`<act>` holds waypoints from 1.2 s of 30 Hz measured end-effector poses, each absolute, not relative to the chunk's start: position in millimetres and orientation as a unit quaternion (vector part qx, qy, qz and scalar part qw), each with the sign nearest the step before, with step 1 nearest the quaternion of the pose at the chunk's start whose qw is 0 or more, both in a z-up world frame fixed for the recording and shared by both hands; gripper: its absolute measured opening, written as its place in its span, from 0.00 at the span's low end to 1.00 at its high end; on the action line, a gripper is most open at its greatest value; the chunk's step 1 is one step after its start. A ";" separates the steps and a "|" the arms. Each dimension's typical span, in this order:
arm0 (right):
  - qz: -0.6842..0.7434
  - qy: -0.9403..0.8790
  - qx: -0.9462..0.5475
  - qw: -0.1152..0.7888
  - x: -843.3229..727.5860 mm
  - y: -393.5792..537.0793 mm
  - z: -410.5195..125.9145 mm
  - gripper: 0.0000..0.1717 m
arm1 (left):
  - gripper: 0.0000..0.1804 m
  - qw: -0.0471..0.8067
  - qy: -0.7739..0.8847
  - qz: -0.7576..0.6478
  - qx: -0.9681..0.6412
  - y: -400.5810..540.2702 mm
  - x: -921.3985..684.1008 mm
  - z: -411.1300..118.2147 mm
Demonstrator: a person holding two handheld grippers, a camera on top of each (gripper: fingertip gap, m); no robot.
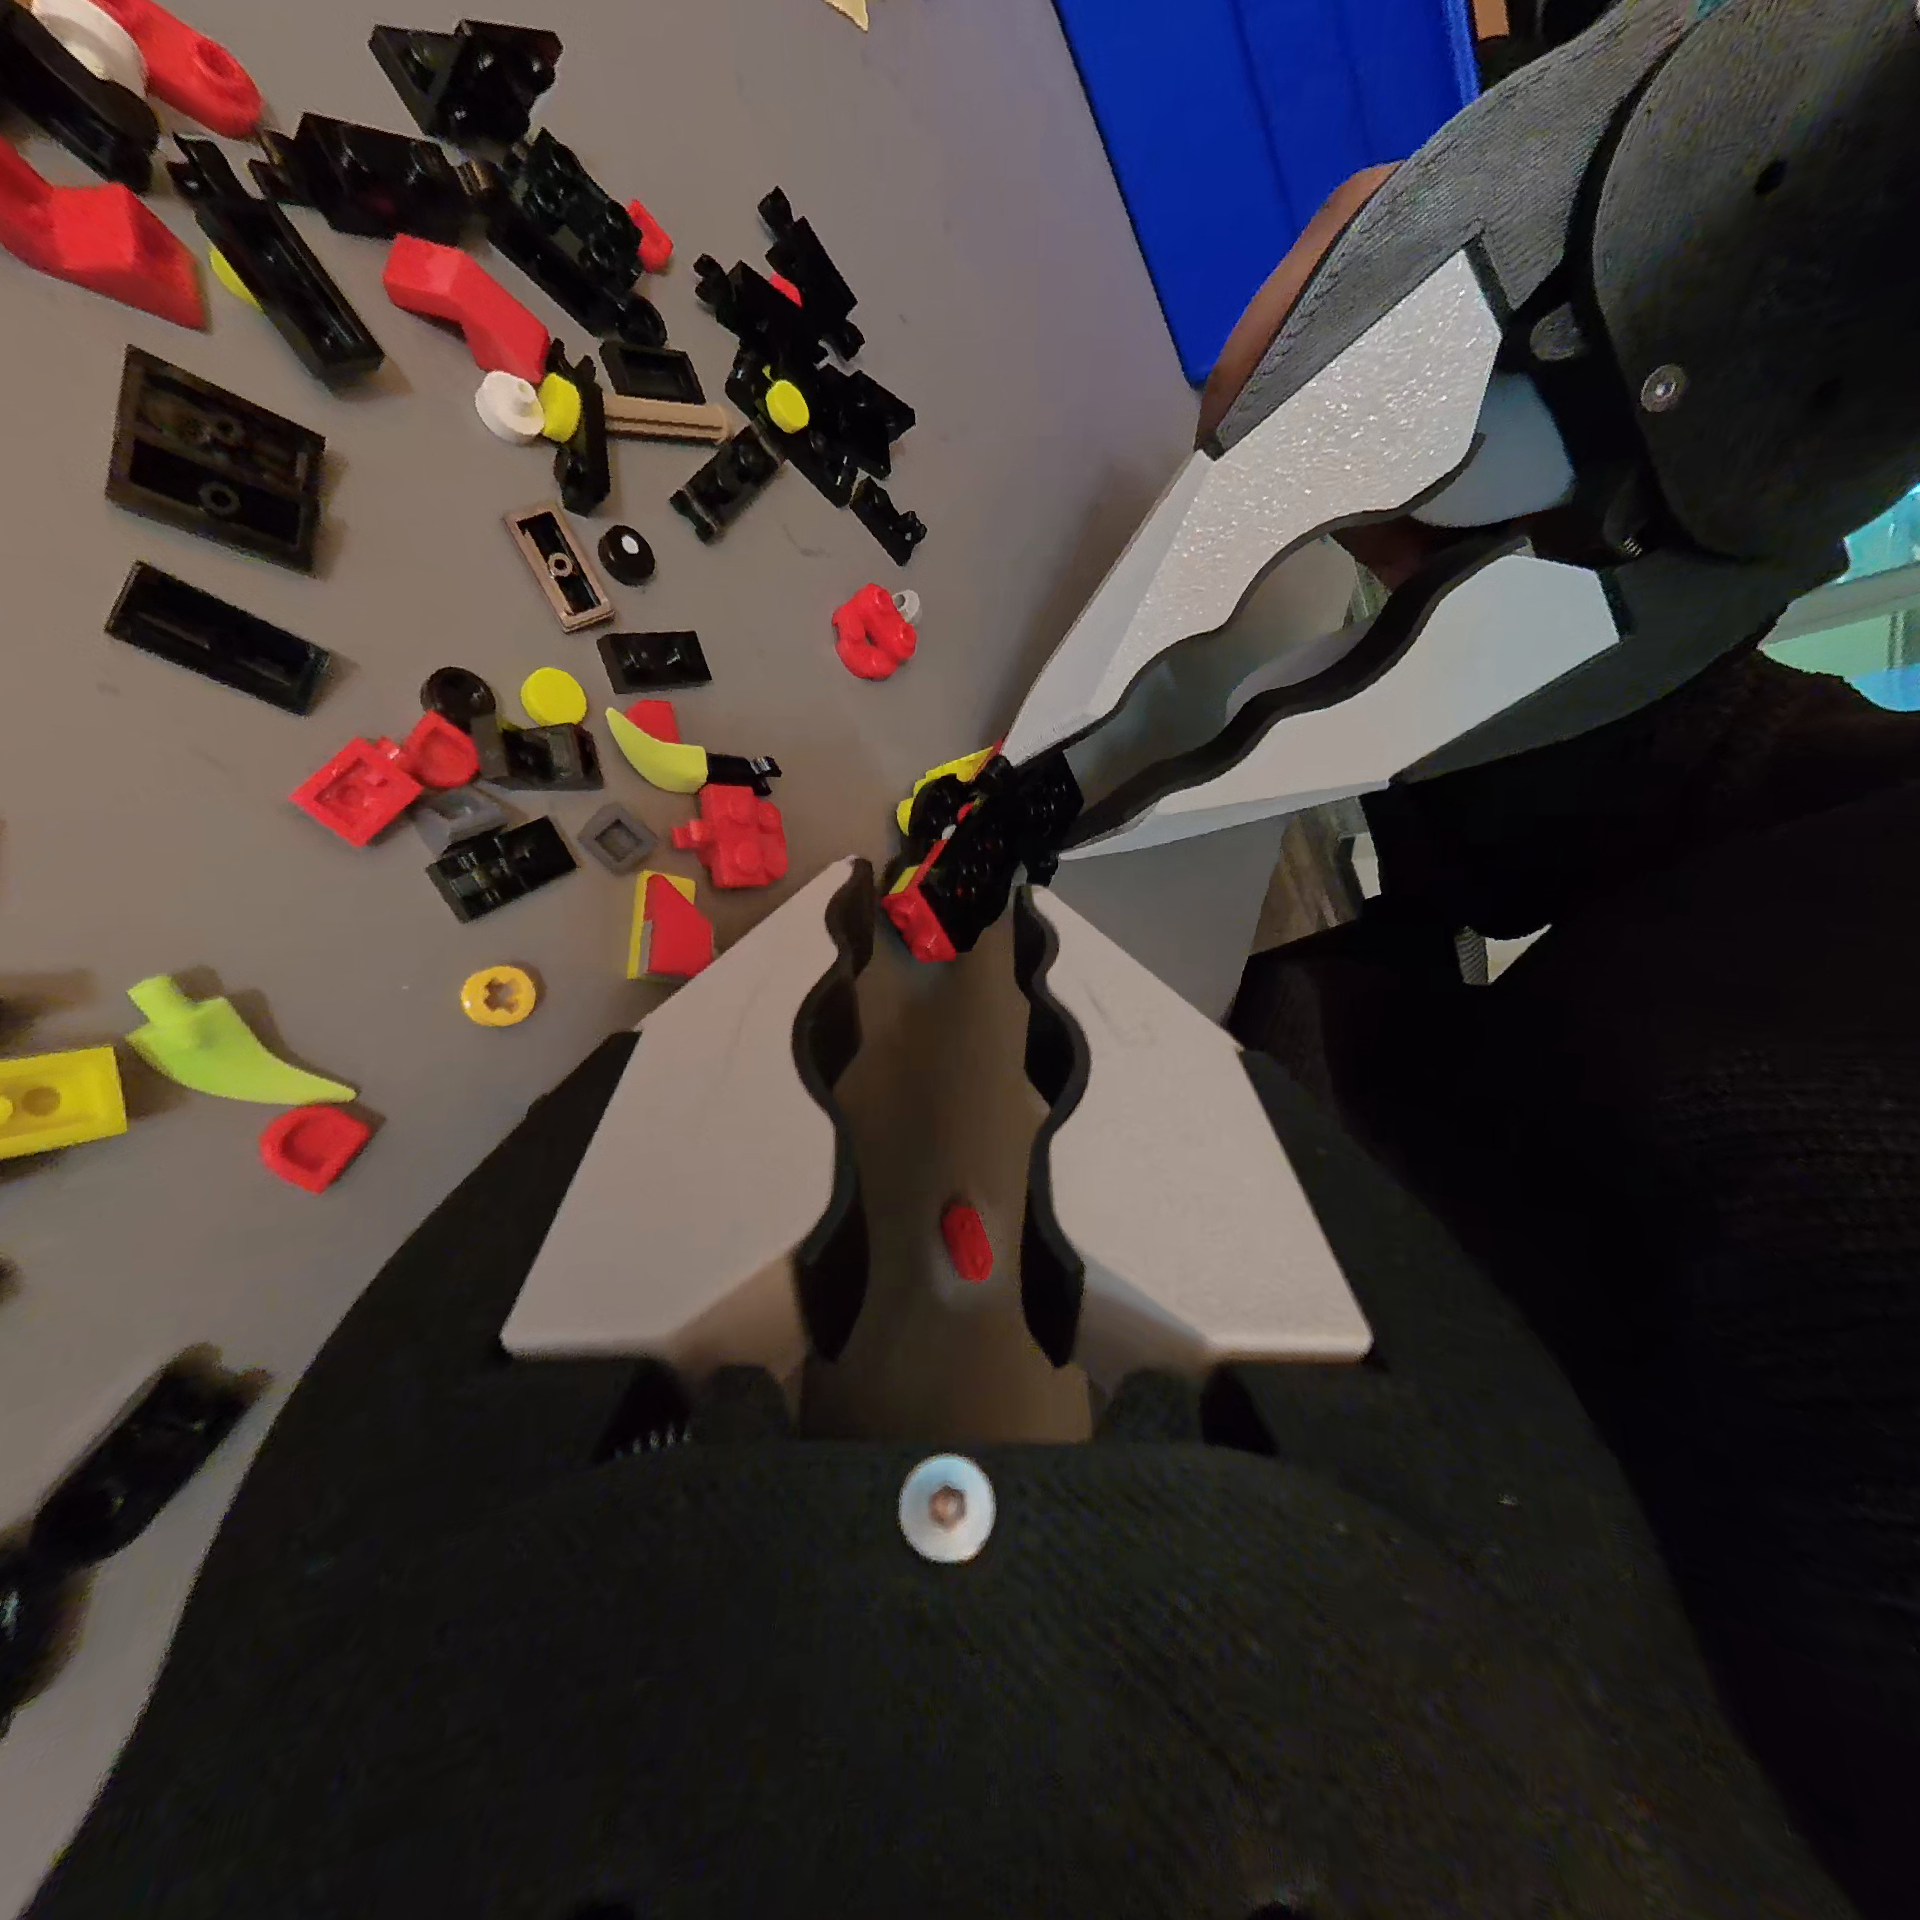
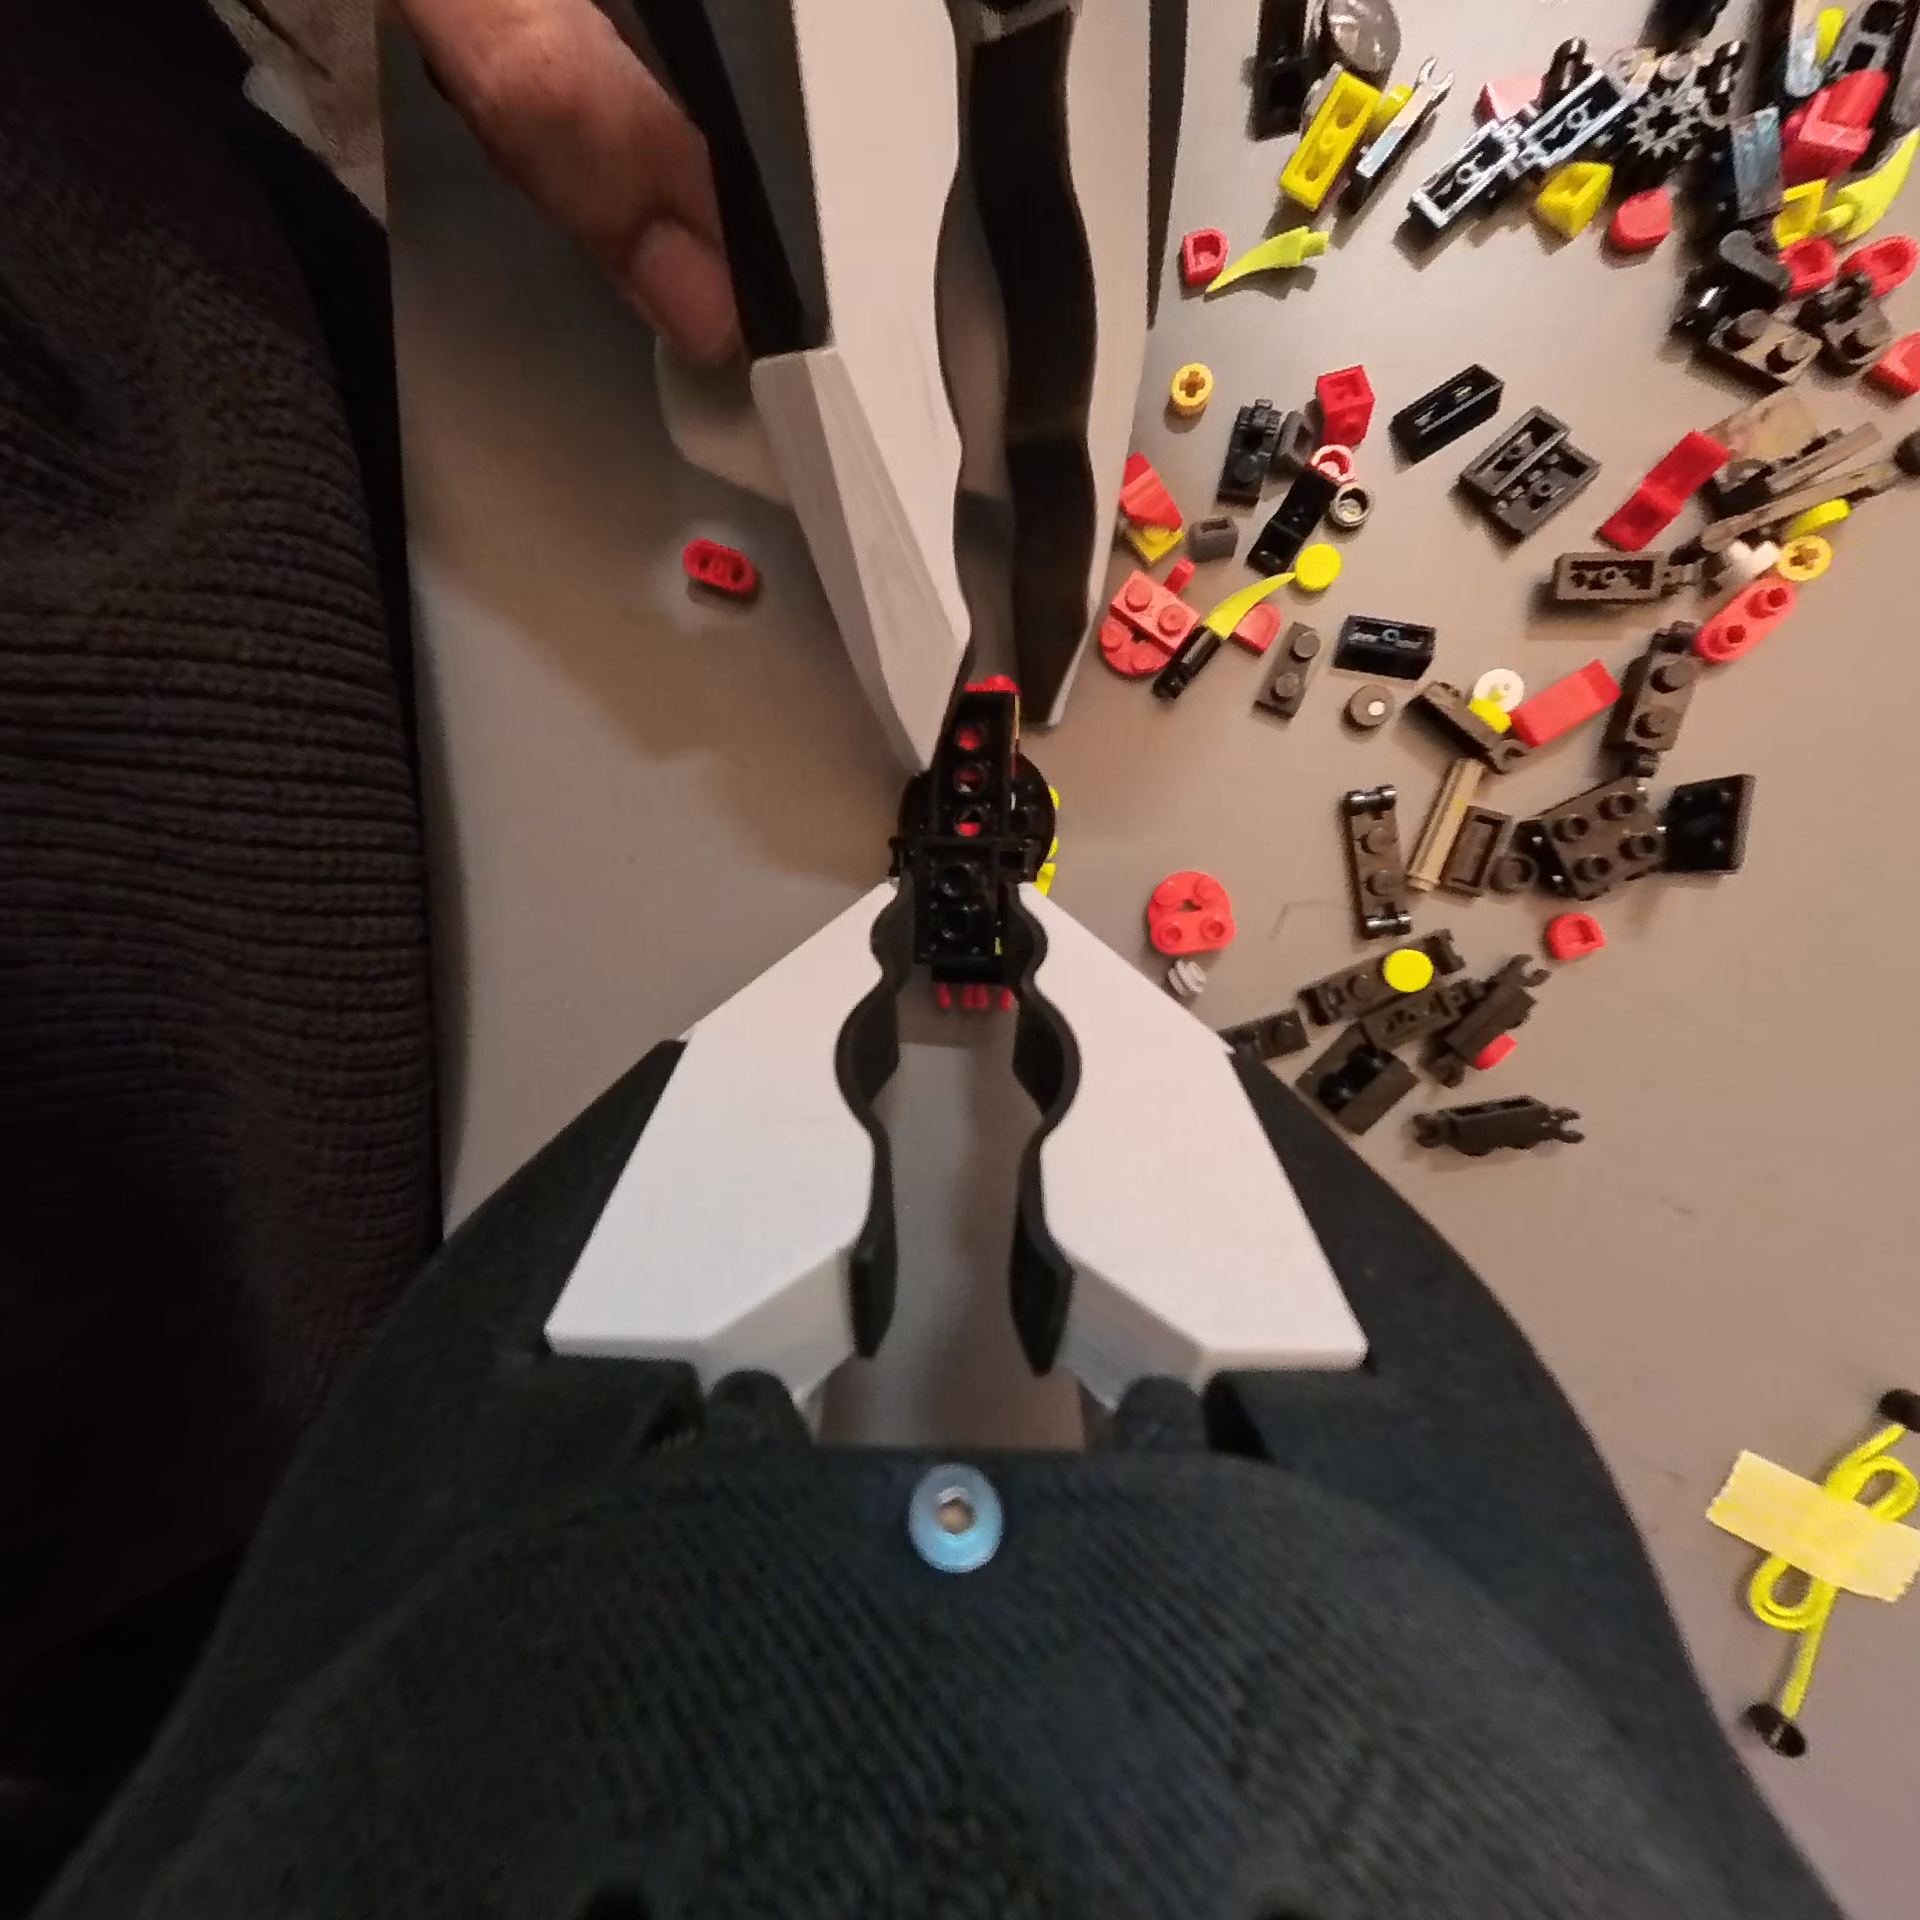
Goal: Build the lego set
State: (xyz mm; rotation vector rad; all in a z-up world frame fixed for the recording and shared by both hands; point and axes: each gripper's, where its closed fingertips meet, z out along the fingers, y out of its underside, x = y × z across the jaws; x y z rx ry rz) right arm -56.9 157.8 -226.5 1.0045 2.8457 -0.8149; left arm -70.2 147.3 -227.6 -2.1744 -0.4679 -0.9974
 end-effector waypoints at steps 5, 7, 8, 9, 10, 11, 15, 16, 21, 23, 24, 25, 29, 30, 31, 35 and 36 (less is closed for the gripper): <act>-0.263 0.910 0.321 0.009 -57.0 157.9 -226.3 0.09 | 0.18 0.383 -0.190 -0.356 -0.831 156.9 -76.3 -217.9; -0.263 0.910 0.321 0.010 -57.1 157.8 -226.4 0.09 | 0.17 0.394 -0.157 -0.324 -0.846 157.1 -74.8 -215.2; -0.263 0.910 0.321 0.010 -57.0 157.8 -226.4 0.09 | 0.13 0.403 -0.131 -0.315 -0.849 157.3 -71.1 -211.1; -0.263 0.910 0.321 0.011 -57.1 157.8 -226.4 0.09 | 0.08 0.414 -0.104 -0.311 -0.849 157.5 -66.2 -205.6; -0.263 0.910 0.322 0.011 -57.1 157.9 -226.3 0.09 | 0.07 0.422 -0.089 -0.300 -0.851 157.9 -64.0 -202.7; -0.263 0.910 0.322 0.011 -57.1 157.8 -226.3 0.09 | 0.06 0.428 -0.075 -0.294 -0.851 158.5 -61.1 -200.5; -0.262 0.910 0.322 0.013 -57.3 158.0 -226.4 0.09 | 0.04 0.414 -0.075 -0.297 -0.857 162.6 -53.9 -207.0; -0.261 0.910 0.322 0.012 -57.2 157.9 -226.4 0.09 | 0.01 0.408 -0.082 -0.294 -0.860 163.6 -54.0 -210.5; -0.257 0.911 0.321 0.010 -57.2 158.0 -226.5 0.09 | 0.00 0.395 -0.094 -0.288 -0.867 166.4 -52.3 -216.0; -0.255 0.912 0.321 0.010 -57.1 158.0 -226.7 0.09 | 0.00 0.389 -0.101 -0.289 -0.869 166.0 -52.4 -216.3; -0.253 0.913 0.321 0.010 -57.1 158.0 -226.7 0.09 | 0.00 0.387 -0.102 -0.288 -0.870 165.6 -52.3 -216.6; -0.251 0.913 0.320 0.009 -57.0 157.9 -226.8 0.09 | 0.00 0.384 -0.103 -0.286 -0.872 165.2 -52.2 -217.0; -0.245 0.915 0.321 0.007 -56.9 158.1 -227.0 0.09 | 0.00 0.370 -0.109 -0.283 -0.878 165.1 -52.3 -217.9; -0.243 0.915 0.321 0.007 -57.0 158.2 -227.1 0.09 | 0.00 0.367 -0.114 -0.287 -0.878 165.3 -52.4 -218.0; -0.241 0.916 0.321 0.007 -57.1 158.4 -227.2 0.09 | 0.00 0.366 -0.118 -0.288 -0.877 165.4 -52.6 -218.2; -0.235 0.918 0.321 0.010 -57.4 158.6 -227.6 0.09 | 0.00 0.357 -0.125 -0.294 -0.878 165.2 -53.1 -218.8; -0.233 0.918 0.320 0.011 -57.3 158.5 -227.7 0.09 | 0.00 0.356 -0.125 -0.294 -0.878 165.1 -53.1 -218.9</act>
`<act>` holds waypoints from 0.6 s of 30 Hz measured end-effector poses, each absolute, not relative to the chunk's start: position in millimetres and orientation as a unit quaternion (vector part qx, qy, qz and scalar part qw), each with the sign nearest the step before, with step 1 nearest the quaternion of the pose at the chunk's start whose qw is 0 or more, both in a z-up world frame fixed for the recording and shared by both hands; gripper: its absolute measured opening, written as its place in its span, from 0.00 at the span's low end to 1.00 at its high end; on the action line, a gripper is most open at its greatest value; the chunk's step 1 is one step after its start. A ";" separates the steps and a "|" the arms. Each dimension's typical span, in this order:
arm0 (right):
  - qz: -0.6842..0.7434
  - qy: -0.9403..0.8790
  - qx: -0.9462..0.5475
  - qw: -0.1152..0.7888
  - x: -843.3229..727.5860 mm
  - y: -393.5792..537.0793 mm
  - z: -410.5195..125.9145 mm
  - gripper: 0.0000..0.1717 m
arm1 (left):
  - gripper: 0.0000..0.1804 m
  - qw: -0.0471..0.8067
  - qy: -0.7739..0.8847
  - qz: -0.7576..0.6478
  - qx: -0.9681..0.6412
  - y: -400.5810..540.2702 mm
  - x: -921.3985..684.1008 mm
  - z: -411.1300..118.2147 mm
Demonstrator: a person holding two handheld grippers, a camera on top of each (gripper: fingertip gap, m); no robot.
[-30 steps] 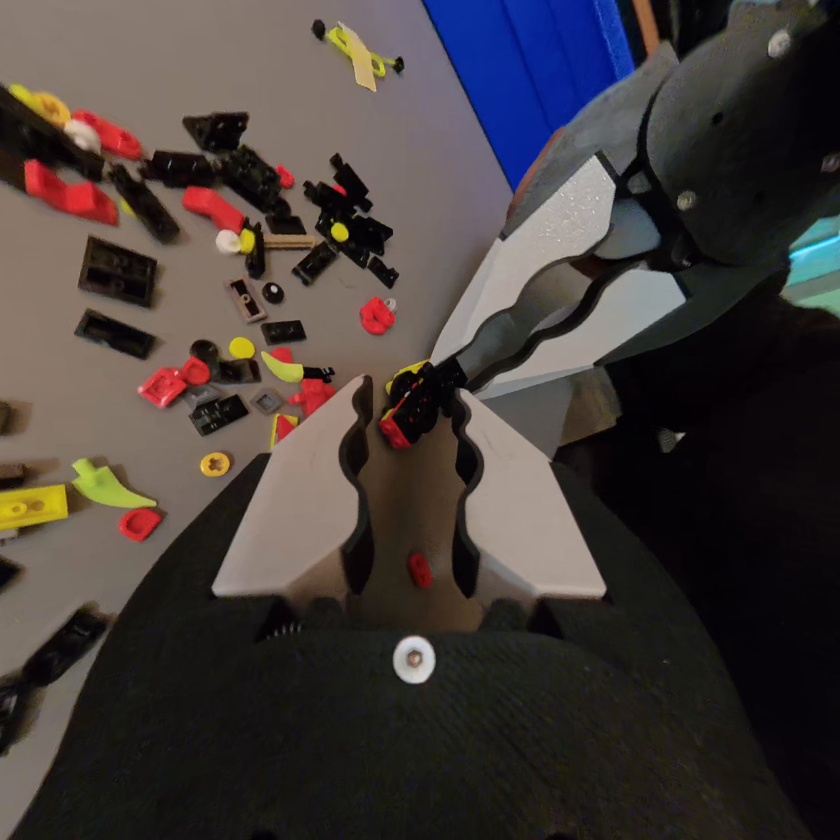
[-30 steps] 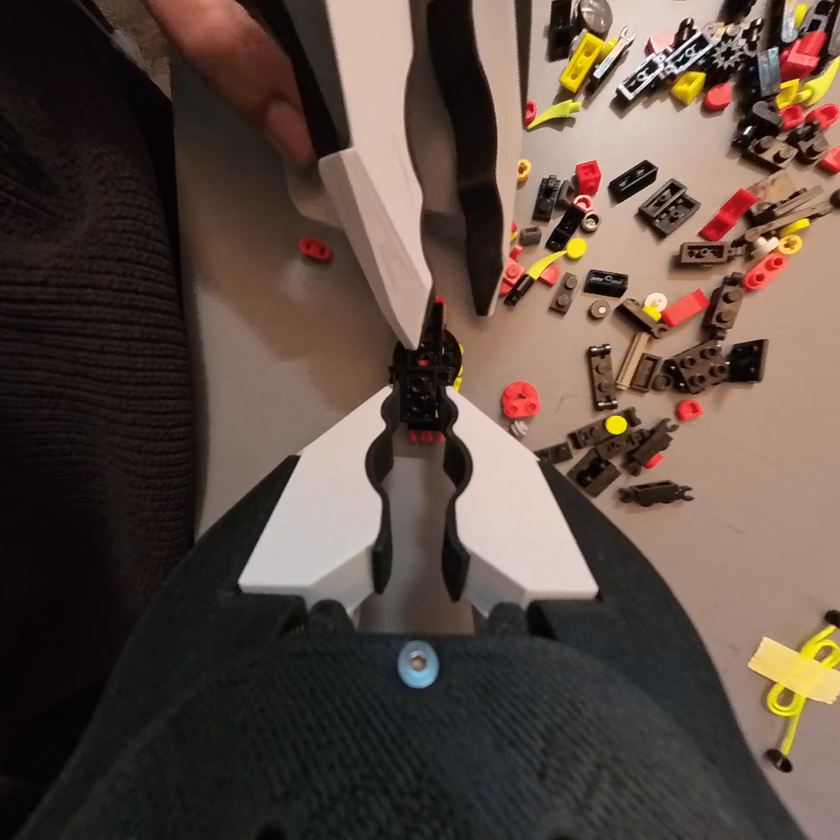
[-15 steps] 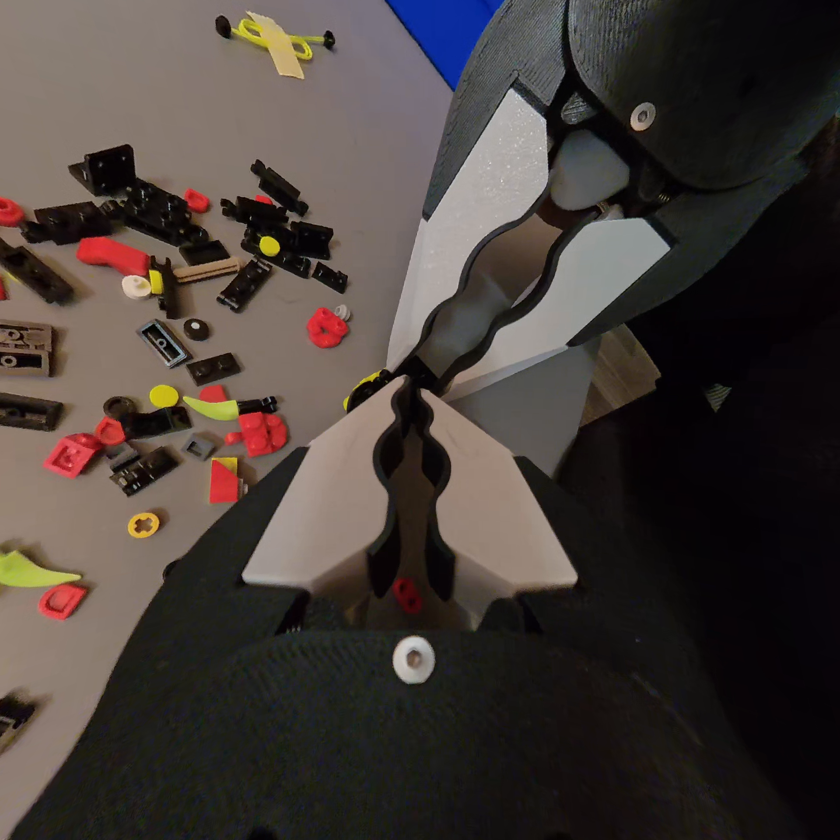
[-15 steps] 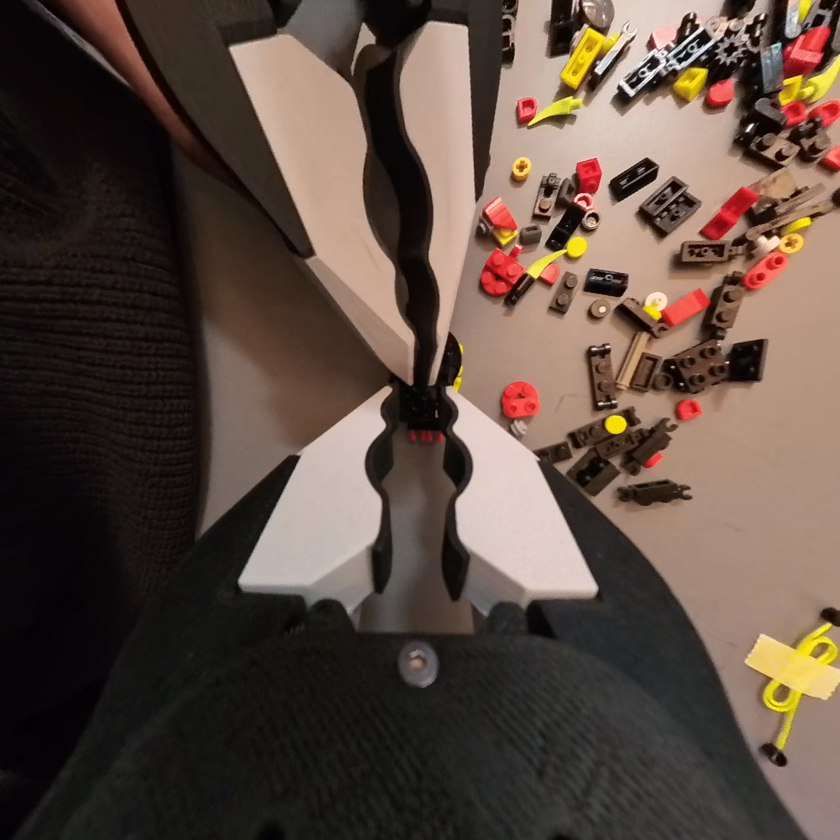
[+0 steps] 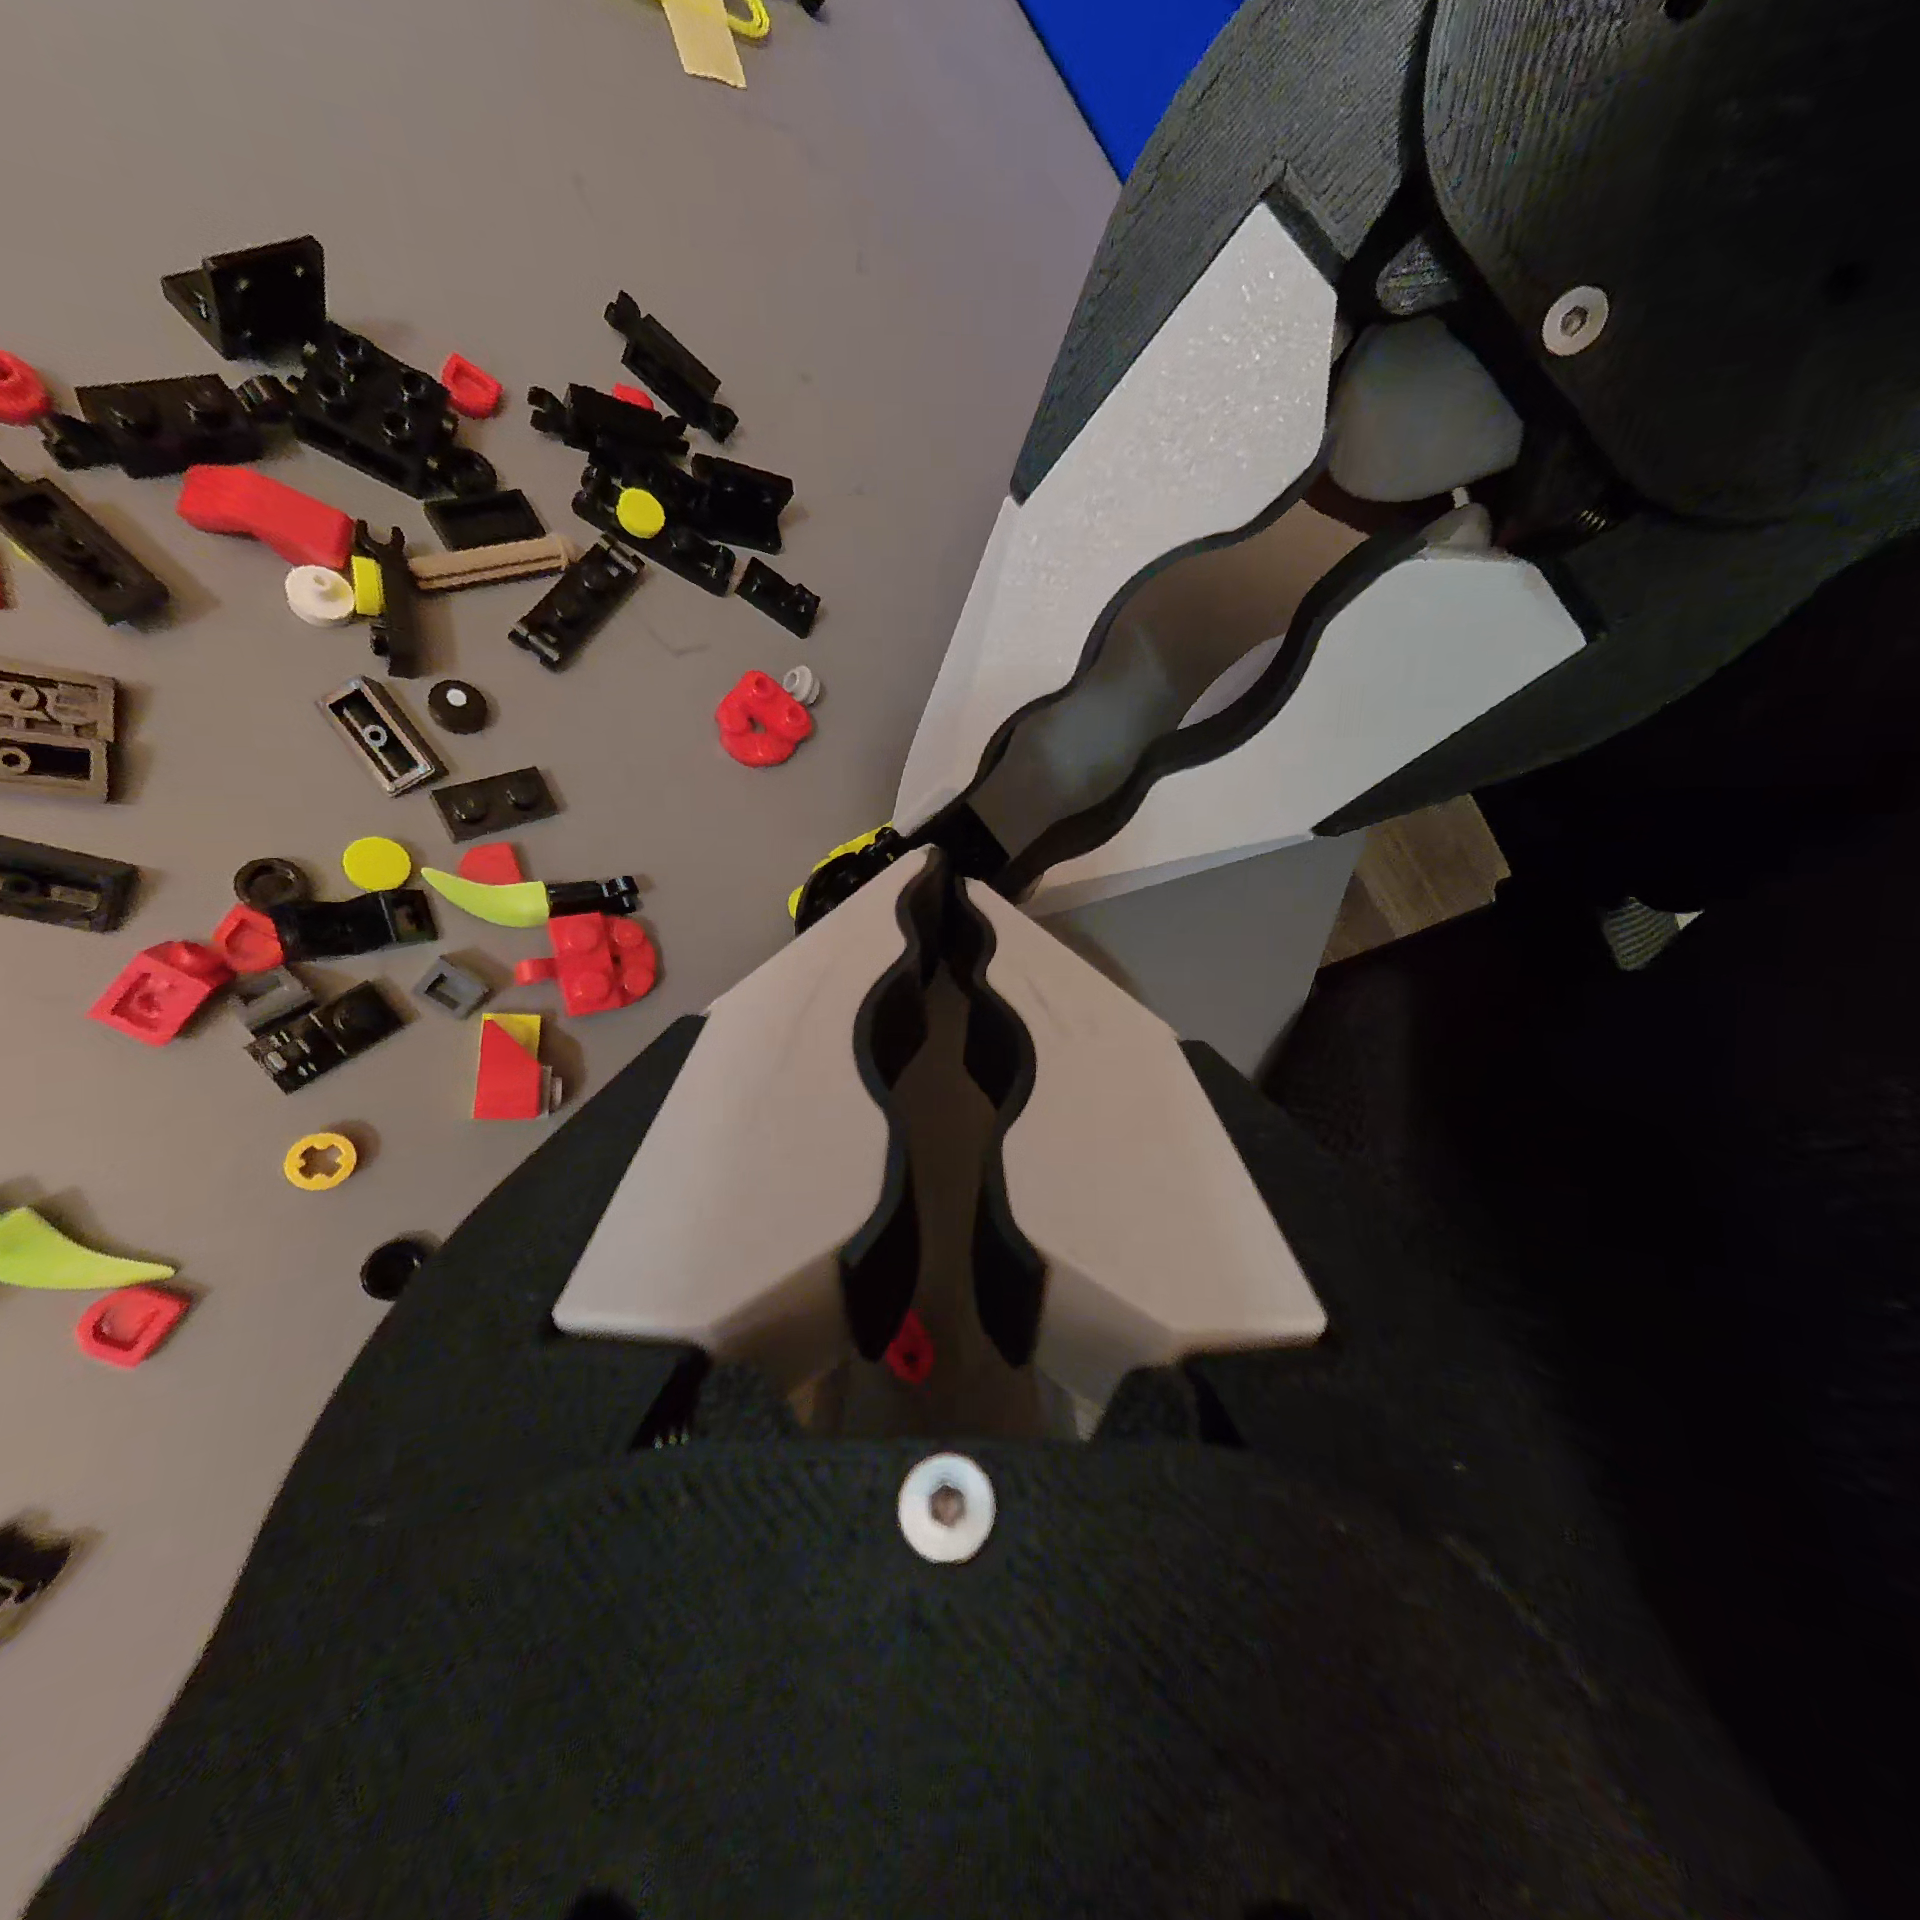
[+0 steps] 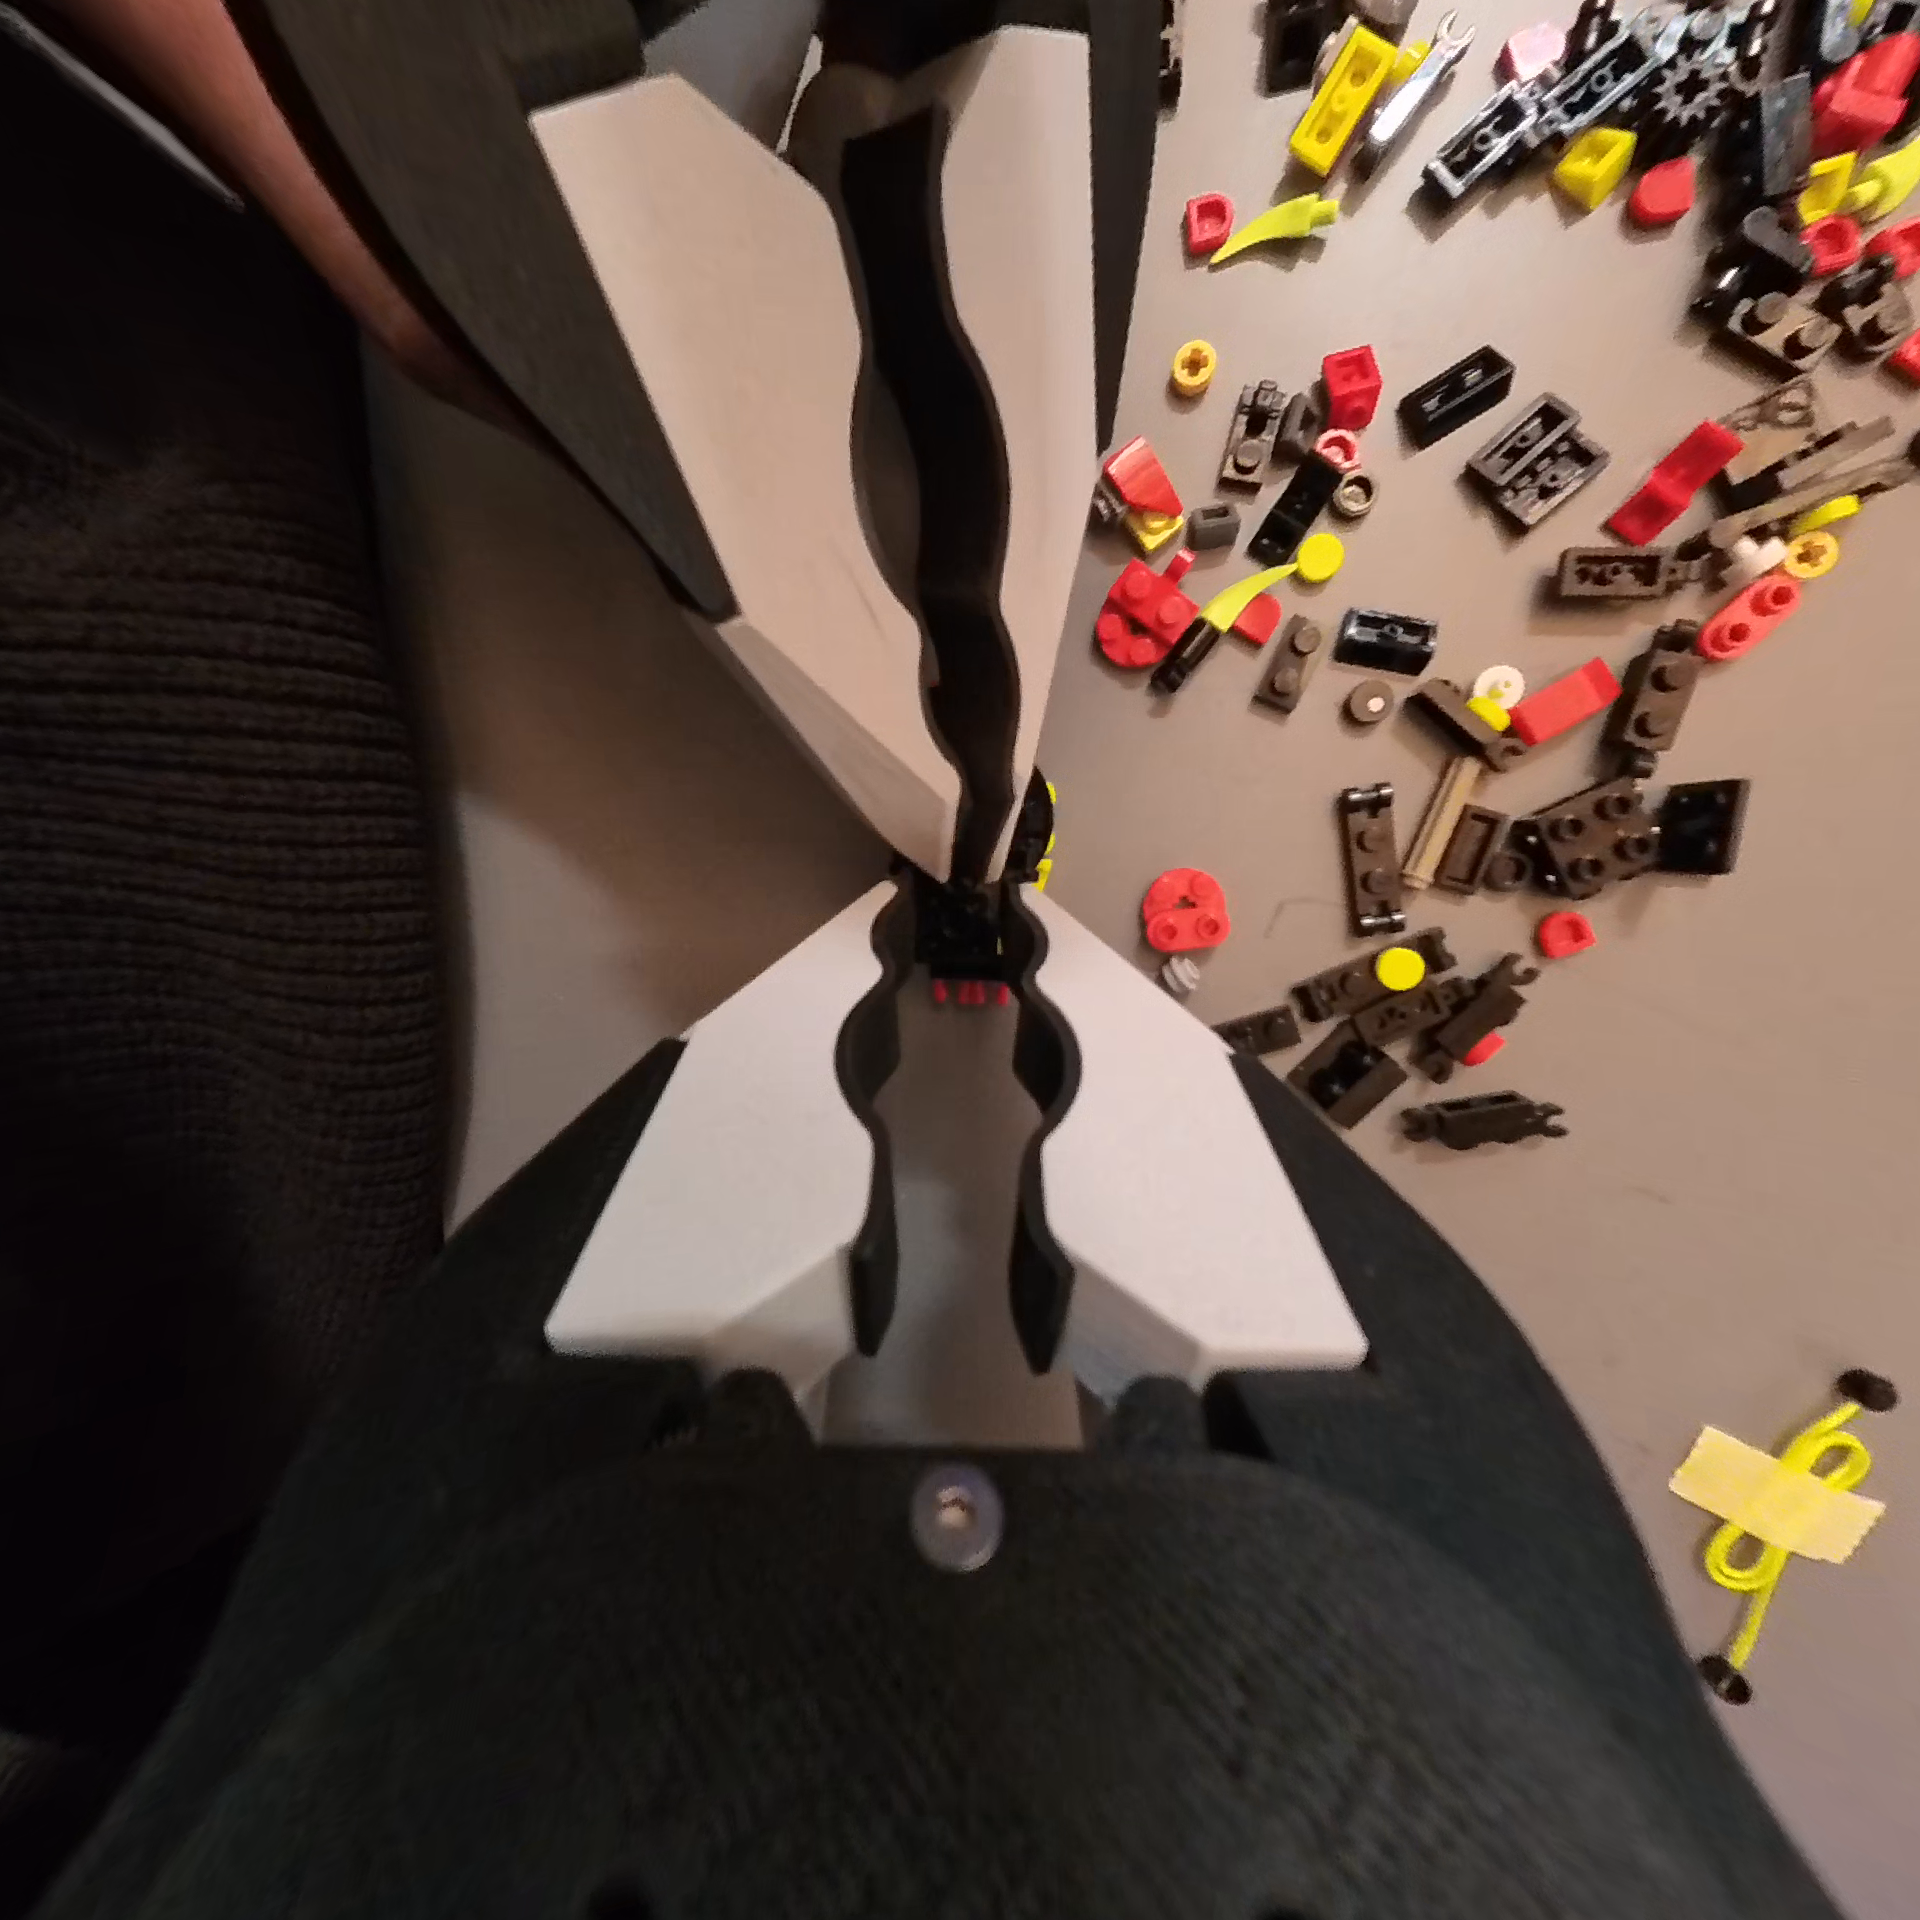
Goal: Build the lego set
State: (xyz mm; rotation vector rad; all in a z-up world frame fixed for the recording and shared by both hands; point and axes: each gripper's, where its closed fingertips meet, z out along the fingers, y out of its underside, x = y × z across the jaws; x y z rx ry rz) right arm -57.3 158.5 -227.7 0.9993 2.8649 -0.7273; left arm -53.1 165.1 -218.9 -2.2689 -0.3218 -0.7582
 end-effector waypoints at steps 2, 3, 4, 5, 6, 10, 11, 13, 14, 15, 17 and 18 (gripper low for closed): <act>-0.228 0.920 0.319 0.011 -57.2 158.6 -227.9 0.09 | 0.00 0.355 -0.124 -0.293 -0.879 164.9 -52.9 -219.0; -0.225 0.920 0.320 0.012 -57.1 158.6 -228.1 0.09 | 0.00 0.355 -0.124 -0.293 -0.879 164.8 -52.8 -219.2; -0.222 0.921 0.320 0.014 -57.0 158.7 -228.2 0.09 | 0.00 0.353 -0.124 -0.294 -0.879 164.5 -52.7 -219.4; -0.221 0.921 0.322 0.017 -57.1 158.6 -228.3 0.09 | 0.00 0.353 -0.125 -0.295 -0.879 164.4 -52.7 -219.5; -0.220 0.920 0.325 0.021 -57.1 158.7 -228.3 0.09 | 0.00 0.352 -0.127 -0.297 -0.878 164.4 -52.7 -219.5; -0.213 0.920 0.328 0.034 -56.9 158.8 -228.8 0.09 | 0.00 0.351 -0.129 -0.298 -0.878 164.3 -52.6 -219.6; -0.208 0.921 0.327 0.035 -56.8 158.8 -228.9 0.09 | 0.00 0.350 -0.130 -0.299 -0.878 164.2 -52.5 -219.6; -0.198 0.924 0.326 0.040 -56.7 158.9 -229.1 0.09 | 0.00 0.354 -0.133 -0.305 -0.874 164.3 -52.5 -219.5; -0.194 0.924 0.325 0.044 -56.6 159.0 -229.2 0.09 | 0.00 0.356 -0.136 -0.311 -0.871 164.3 -52.4 -219.5; -0.190 0.926 0.324 0.047 -56.6 159.1 -229.1 0.09 | 0.00 0.359 -0.137 -0.315 -0.868 164.5 -52.5 -219.3; -0.190 0.926 0.320 0.053 -56.7 159.2 -229.1 0.09 | 0.00 0.367 -0.134 -0.322 -0.862 165.2 -52.3 -218.2; -0.193 0.926 0.321 0.054 -56.8 159.1 -229.0 0.09 | 0.00 0.366 -0.137 -0.332 -0.859 165.4 -52.1 -217.0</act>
